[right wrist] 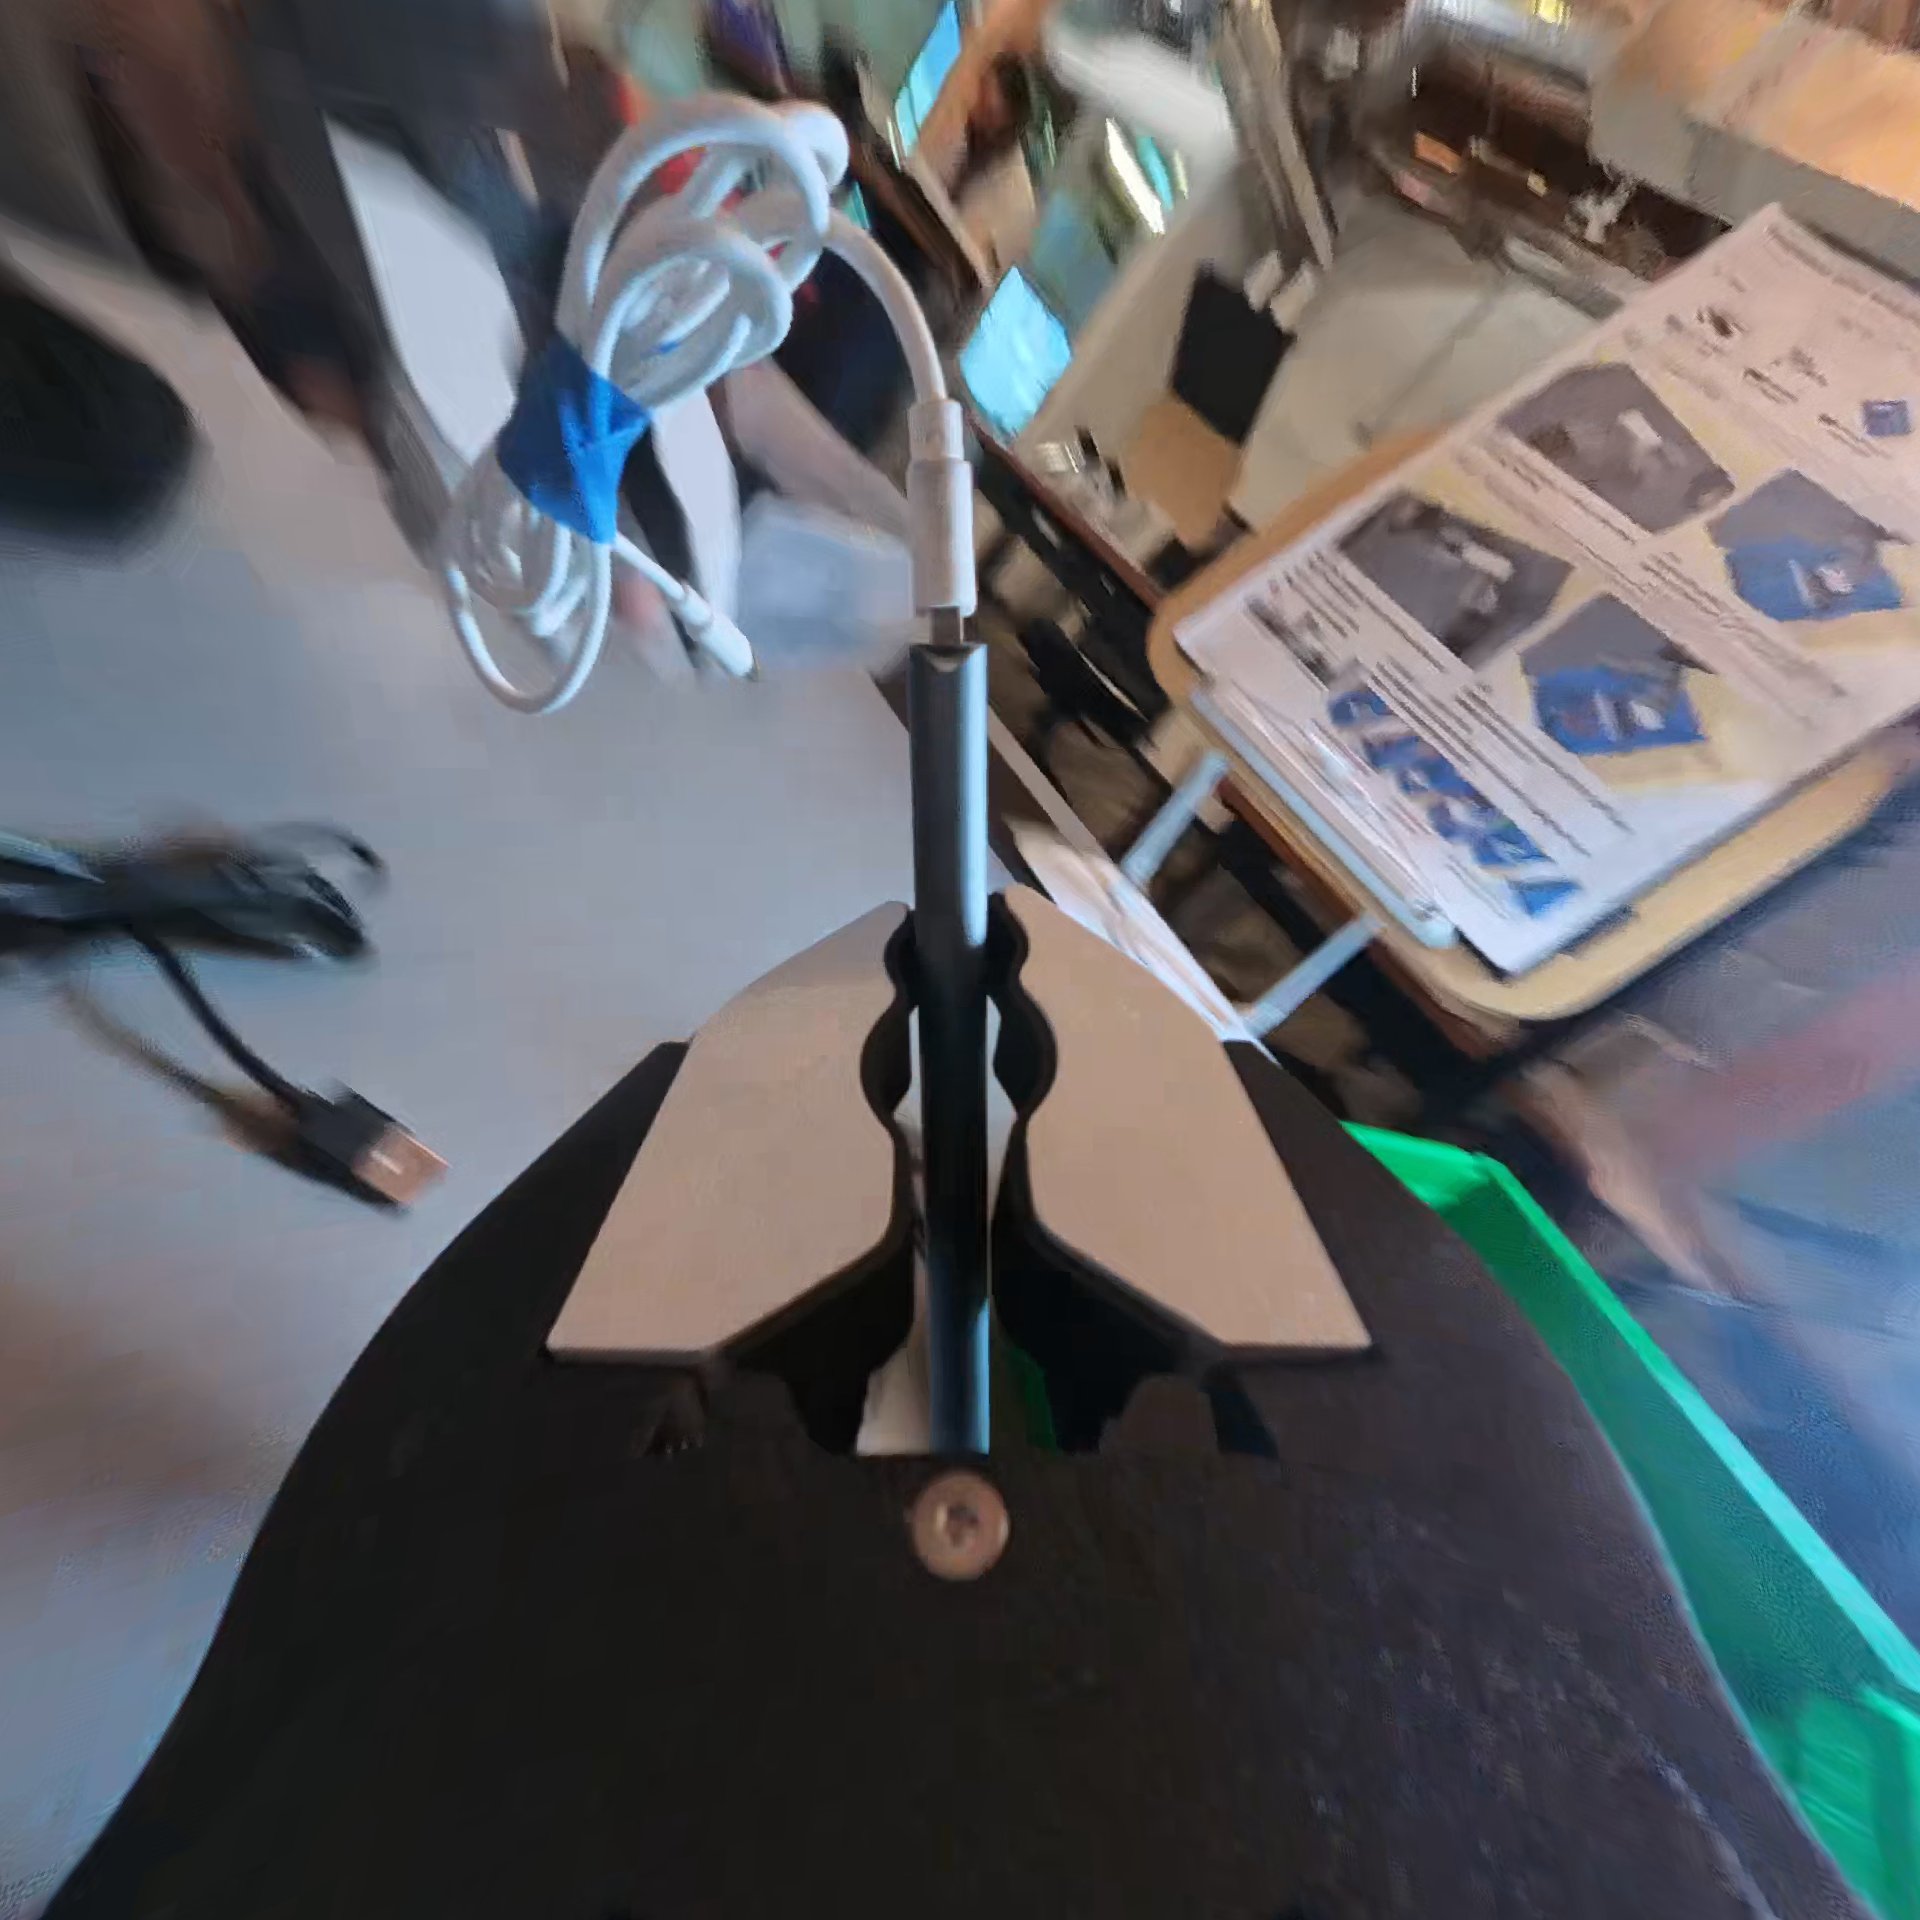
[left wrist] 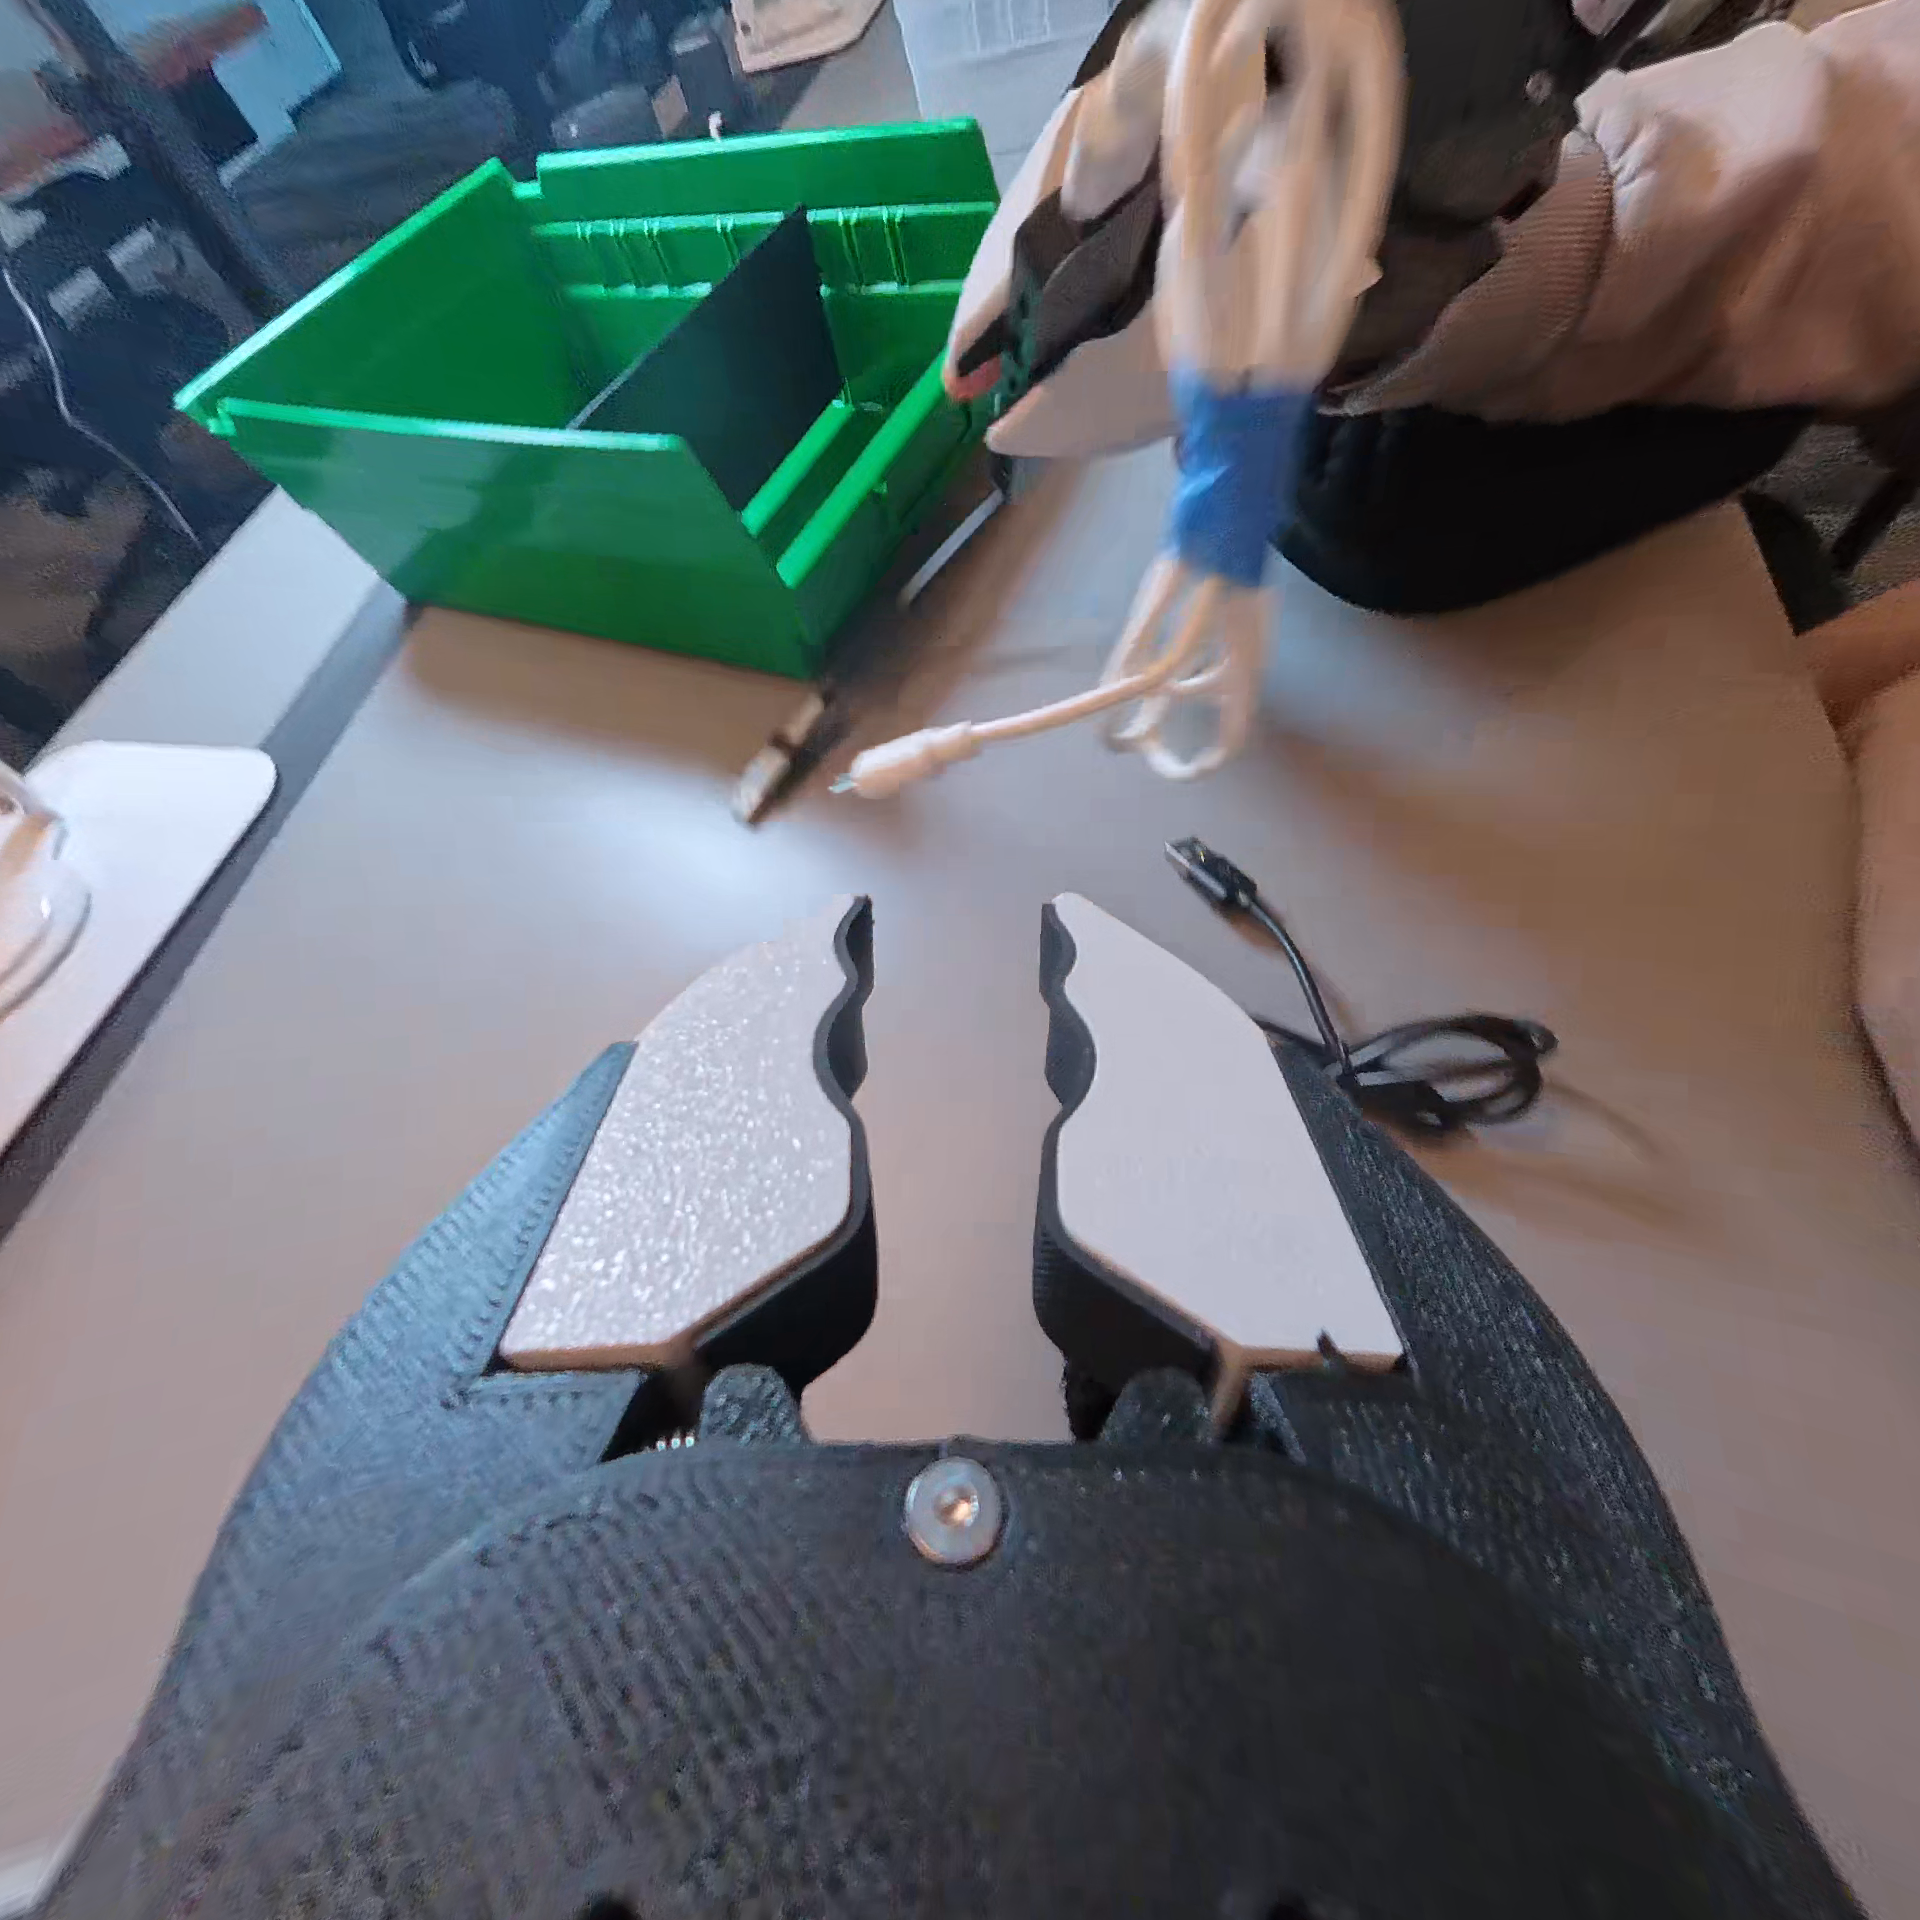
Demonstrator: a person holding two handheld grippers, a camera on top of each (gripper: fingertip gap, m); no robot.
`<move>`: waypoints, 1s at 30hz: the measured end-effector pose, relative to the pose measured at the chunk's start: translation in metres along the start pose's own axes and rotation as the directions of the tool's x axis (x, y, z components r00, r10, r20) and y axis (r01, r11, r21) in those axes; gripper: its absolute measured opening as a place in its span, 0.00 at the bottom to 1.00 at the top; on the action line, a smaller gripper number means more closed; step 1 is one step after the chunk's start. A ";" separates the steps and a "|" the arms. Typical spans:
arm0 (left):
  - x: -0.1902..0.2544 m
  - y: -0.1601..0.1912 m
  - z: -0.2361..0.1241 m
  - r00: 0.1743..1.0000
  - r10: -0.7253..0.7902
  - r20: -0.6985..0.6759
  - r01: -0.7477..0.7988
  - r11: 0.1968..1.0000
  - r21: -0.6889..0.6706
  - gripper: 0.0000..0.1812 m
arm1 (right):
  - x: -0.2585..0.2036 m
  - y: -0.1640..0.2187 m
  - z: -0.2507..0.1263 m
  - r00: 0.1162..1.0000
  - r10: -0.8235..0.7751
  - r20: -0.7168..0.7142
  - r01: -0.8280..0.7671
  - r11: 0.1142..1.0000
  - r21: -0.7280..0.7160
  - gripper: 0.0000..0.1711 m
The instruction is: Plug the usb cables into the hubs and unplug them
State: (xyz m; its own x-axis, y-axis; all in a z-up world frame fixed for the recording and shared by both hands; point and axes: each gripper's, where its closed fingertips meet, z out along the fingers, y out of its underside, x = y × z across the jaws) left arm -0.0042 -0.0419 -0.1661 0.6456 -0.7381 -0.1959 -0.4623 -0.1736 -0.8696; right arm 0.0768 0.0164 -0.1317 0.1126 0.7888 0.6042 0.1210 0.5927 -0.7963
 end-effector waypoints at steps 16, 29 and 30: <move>0.062 -0.086 0.100 0.923 0.074 -0.379 0.018 0.972 0.234 0.11 | 0.002 -0.054 -0.027 0.796 0.442 0.414 -0.582 0.746 0.324 0.07; 0.012 -0.020 0.074 0.781 0.622 -0.064 -0.625 0.779 -0.057 0.06 | -0.047 0.007 0.006 0.962 -0.150 0.229 0.150 0.989 0.016 0.08; 0.012 -0.019 0.075 0.770 0.634 -0.064 -0.637 0.768 -0.063 0.06 | -0.048 0.008 0.007 0.958 -0.172 0.228 0.175 0.984 0.007 0.08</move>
State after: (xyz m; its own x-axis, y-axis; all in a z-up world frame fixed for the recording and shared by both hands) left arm 0.0577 0.0016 -0.1860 0.1652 -0.7206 -0.6734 -0.8050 0.2959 -0.5142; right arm 0.0656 -0.0156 -0.1679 -0.1374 0.6909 0.7098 0.1319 0.7229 -0.6782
